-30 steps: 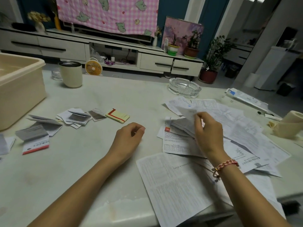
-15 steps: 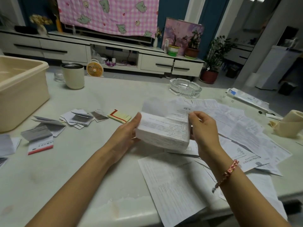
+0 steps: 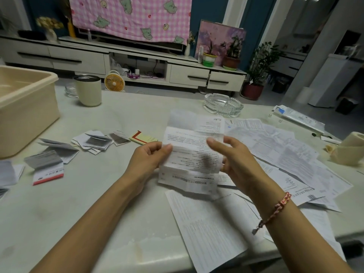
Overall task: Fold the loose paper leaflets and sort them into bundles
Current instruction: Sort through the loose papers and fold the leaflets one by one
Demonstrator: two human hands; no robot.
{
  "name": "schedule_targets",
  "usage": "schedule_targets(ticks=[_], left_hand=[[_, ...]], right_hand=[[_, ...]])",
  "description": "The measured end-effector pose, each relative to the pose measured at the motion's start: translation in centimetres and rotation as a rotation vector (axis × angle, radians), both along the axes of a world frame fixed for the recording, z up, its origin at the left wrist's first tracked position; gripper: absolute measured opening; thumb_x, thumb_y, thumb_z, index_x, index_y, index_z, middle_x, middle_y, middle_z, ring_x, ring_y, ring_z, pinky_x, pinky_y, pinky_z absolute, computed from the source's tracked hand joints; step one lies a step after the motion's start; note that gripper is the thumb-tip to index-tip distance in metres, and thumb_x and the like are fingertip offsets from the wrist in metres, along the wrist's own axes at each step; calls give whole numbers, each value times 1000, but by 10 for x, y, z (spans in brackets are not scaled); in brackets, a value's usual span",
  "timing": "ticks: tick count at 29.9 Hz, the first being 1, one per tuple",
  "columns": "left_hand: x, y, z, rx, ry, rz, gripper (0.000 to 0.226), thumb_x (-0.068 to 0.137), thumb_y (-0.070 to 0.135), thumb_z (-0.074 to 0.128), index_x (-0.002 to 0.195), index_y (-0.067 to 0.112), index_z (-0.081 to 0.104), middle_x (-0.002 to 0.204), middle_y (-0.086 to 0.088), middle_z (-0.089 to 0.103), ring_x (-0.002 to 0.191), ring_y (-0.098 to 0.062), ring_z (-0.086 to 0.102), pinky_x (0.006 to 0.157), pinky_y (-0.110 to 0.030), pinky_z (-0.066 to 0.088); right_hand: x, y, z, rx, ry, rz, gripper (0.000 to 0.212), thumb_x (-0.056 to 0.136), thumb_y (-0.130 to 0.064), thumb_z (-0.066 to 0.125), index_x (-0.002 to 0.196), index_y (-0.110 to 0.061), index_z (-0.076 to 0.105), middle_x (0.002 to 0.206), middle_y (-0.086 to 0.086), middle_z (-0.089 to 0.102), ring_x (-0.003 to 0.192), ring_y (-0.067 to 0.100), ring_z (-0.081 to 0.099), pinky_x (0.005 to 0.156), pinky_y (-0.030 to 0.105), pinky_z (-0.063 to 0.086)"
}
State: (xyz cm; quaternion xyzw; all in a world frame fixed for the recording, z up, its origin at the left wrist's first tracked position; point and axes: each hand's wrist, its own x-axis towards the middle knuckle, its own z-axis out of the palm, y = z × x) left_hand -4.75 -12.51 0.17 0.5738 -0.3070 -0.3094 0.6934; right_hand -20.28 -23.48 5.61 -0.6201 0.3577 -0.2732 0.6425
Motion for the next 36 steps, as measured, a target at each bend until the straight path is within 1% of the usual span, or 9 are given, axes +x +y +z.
schedule_targets(ticks=[2,5,8,12,16,20,22,26,36], left_hand=[[0,0,1,-12,-6,14,12,87,23,60,85,16,69,82,4,72,74,-7,64,63,-17,52],[-1,0,2,-32,-19,19,11,83,25,63,79,18,70,74,8,70,70,-5,62,67,-20,51],[-2,2,6,-80,15,-9,13,69,30,68,69,19,74,72,9,70,69,-3,62,70,-19,48],[-5,4,10,-124,0,-76,11,65,29,67,64,21,76,69,8,71,66,-2,63,63,-13,48],[-1,4,7,-123,-39,13,26,66,37,72,89,24,71,85,13,69,79,4,60,74,-14,44],[-1,3,5,-47,115,-80,81,54,58,80,120,18,57,117,-1,64,108,-12,61,94,-32,48],[-8,3,6,-17,162,-211,64,68,49,72,118,12,59,114,-6,68,104,-19,65,91,-34,52],[-13,3,4,41,67,-162,18,84,16,62,101,12,67,91,-3,74,81,-14,70,70,-25,57],[-7,2,6,136,-23,-38,12,93,17,54,97,22,64,84,3,73,69,-10,70,59,-21,55]], right_hand=[[3,5,-2,-150,64,-71,58,81,-23,70,130,-16,42,117,1,60,98,13,61,83,31,50],[1,7,-6,-881,297,-214,60,84,-26,66,136,-17,36,132,4,45,115,18,47,97,30,40],[1,14,-4,-1367,442,-10,52,88,-32,60,135,-15,43,135,5,48,125,21,42,103,26,27],[7,31,-3,-1239,582,285,34,89,-35,57,120,-22,50,110,-2,61,104,21,54,82,31,39],[11,23,-6,-1131,441,154,14,86,-19,59,77,-10,53,67,2,51,67,20,49,61,29,34],[14,17,-2,-498,124,33,15,86,-18,63,91,-5,65,81,9,68,70,14,61,62,22,48],[15,15,-5,-248,48,48,17,88,-18,62,102,-8,65,92,8,72,83,19,69,76,30,57],[19,14,-11,-178,75,36,21,89,-19,61,107,-8,62,96,10,71,87,23,70,81,39,57],[20,12,-12,-121,87,129,27,92,2,49,91,-23,59,92,4,68,82,17,66,70,31,58]])
